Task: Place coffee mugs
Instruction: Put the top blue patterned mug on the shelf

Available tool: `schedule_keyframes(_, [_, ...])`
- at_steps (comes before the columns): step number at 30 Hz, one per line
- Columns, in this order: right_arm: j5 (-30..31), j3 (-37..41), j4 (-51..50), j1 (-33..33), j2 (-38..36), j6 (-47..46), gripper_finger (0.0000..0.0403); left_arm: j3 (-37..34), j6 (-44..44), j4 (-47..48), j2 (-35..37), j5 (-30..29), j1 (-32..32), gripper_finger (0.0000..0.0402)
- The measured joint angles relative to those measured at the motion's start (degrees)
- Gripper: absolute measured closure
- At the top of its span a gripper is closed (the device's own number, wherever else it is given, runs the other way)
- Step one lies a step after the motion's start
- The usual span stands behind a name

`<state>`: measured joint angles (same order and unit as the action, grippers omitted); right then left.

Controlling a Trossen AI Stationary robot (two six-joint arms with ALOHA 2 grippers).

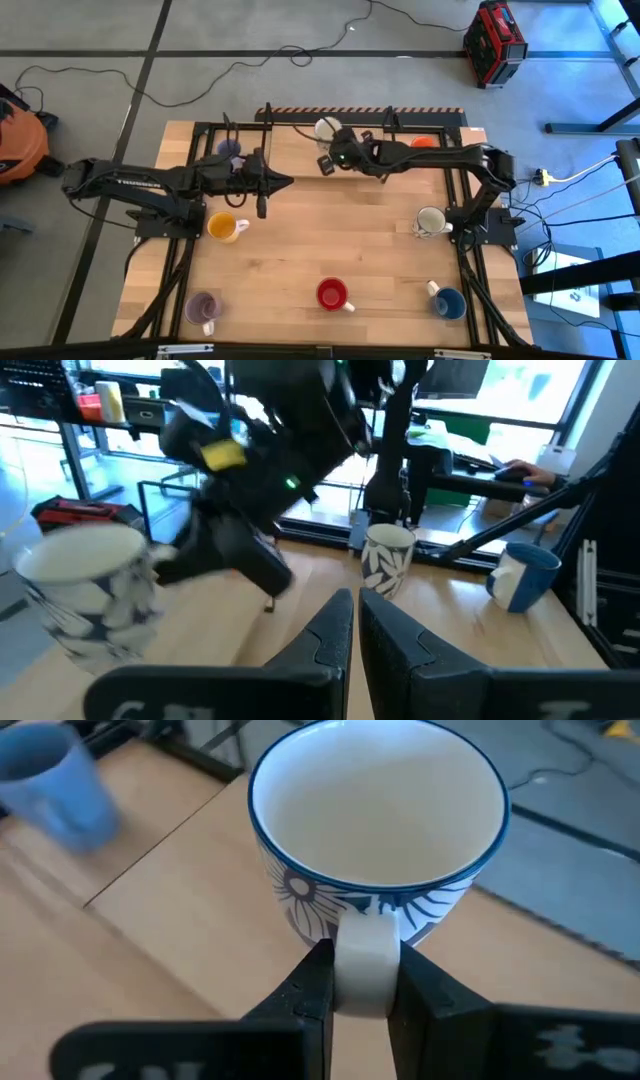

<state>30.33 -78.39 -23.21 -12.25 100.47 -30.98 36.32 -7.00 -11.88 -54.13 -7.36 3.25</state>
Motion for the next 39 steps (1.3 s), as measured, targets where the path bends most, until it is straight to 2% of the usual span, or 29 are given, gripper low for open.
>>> schedule_keyframes(9, [-4.3, 8.8, 7.5, -1.2, 0.0, 1.2, 0.0359, 0.0, 0.1, 0.9, 0.3, -0.9, 0.0, 0.038])
schedule_keyframes(17, [-5.9, 11.6, 10.9, -1.4, -0.1, 2.8, 0.0359, 0.0, 0.1, 0.8, 0.1, -0.9, 0.0, 0.0314])
schedule_keyframes(19, [-6.8, 11.5, 11.0, -1.4, -0.1, 3.0, 0.0339, 0.0, 0.1, 0.9, 0.1, -0.9, 0.0, 0.0297])
schedule_keyframes(25, [-6.6, 11.3, 9.3, -1.3, -0.9, 4.6, 0.0215, 0.0, 0.1, 0.9, 0.1, -0.9, 0.0, 0.0262])
schedule_keyframes(29, [-7.0, 9.5, 5.7, -0.7, -4.4, 7.7, 0.016, 0.0, 0.0, 1.0, 0.1, -0.9, 0.0, 0.0251])
schedule_keyframes(34, [-9.2, 9.3, 2.3, 2.3, -12.6, 11.1, 0.014, 0.0, -0.2, 1.8, 0.1, -0.9, 0.0, 0.025])
schedule_keyframes(39, [-11.4, 11.8, -3.8, 8.9, -20.9, 13.9, 0.0138, 0.0, -0.3, 3.1, 0.1, -0.9, 0.0, 0.025])
